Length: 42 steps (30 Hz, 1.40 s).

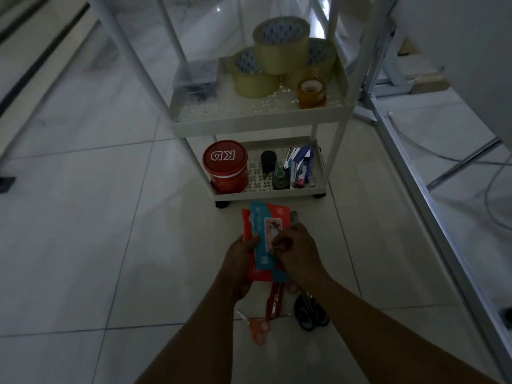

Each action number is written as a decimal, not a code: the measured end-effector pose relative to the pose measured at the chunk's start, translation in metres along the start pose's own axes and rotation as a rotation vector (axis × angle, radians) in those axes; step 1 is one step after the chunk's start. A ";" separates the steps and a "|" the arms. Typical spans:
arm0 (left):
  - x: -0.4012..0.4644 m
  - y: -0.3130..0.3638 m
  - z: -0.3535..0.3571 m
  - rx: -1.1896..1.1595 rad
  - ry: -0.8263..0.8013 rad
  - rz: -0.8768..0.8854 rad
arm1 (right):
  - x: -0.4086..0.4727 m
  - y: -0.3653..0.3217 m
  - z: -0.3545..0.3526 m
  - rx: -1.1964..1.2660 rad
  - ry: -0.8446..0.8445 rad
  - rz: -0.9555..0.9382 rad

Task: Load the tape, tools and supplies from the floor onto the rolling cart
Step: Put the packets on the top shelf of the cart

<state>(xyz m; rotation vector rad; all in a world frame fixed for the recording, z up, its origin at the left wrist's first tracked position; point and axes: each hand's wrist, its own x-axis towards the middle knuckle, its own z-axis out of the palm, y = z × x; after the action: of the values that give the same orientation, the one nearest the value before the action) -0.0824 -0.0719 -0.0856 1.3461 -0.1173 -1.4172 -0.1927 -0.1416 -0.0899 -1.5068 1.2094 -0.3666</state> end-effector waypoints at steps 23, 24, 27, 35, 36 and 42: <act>-0.047 0.083 0.025 0.263 0.218 0.040 | -0.037 -0.099 -0.063 0.420 -0.085 0.387; -0.058 0.093 0.029 0.266 0.219 0.036 | -0.044 -0.111 -0.067 0.429 -0.085 0.394; -0.098 0.125 0.043 0.246 0.193 0.021 | -0.070 -0.149 -0.081 0.421 -0.085 0.411; -0.211 0.221 0.091 0.226 0.188 0.061 | -0.134 -0.278 -0.127 0.398 -0.064 0.364; -0.223 0.232 0.097 0.217 0.190 0.068 | -0.141 -0.293 -0.133 0.395 -0.064 0.356; -0.277 0.303 0.131 0.193 0.250 0.145 | -0.168 -0.381 -0.168 0.377 -0.051 0.309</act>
<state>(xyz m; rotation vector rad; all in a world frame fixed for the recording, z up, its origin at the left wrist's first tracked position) -0.0691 -0.0590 0.3447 1.6295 -0.1858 -1.1290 -0.2099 -0.1478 0.3583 -0.9848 1.2309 -0.3241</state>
